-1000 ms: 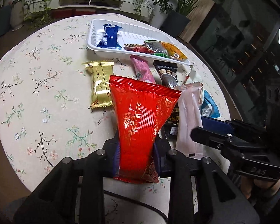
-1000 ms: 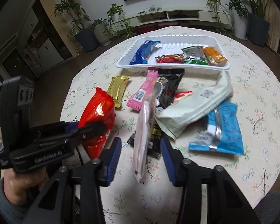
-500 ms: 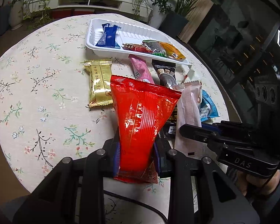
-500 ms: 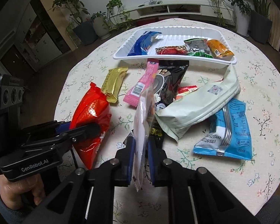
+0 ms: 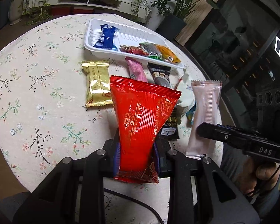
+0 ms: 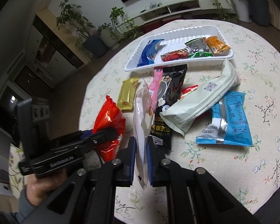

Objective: Organize snacks
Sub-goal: 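Grasp the pale pink packet with the right gripper while the left gripper holds the red bag, then carry both packets into the white tray and open both grippers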

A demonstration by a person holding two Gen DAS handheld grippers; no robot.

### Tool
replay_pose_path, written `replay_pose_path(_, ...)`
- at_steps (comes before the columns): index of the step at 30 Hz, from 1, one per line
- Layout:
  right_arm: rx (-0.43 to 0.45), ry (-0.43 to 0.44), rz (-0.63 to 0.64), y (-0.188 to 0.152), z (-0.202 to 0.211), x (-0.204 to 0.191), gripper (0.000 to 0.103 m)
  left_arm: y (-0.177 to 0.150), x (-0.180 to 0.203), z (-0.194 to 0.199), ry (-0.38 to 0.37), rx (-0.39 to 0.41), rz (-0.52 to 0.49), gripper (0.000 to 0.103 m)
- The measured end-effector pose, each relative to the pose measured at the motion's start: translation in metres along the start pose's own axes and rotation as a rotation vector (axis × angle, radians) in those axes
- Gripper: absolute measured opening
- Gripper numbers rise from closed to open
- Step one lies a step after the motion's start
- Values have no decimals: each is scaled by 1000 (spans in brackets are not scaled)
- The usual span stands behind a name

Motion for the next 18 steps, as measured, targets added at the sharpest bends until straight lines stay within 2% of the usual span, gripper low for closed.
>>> replay_pose_path(4, 40, 6, -34, 16, 18, 13, 12, 16, 0, 10, -18, 23, 10, 26)
replay_pose_path(8, 98, -18, -90, 41, 45, 46, 12, 44, -5, 19, -10, 57, 6, 26)
replay_pose_path(13, 199, -84, -133, 93, 87, 88, 12, 101, -10, 23, 7, 97, -12, 26)
replay_pose_path(18, 251, -112, -104, 154, 108, 99, 12, 169, -6, 12, 24, 109, -38, 26)
Point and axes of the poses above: each gripper's, at about its wrist camera, not at the fingertips, and z roughly against the way its jaws point, x to its right, y to its top, the point moved 10 cm from there along -z, roughly the way its jaws point, and after that the axes turned 4 degrees about y, right-handed, at the moved point
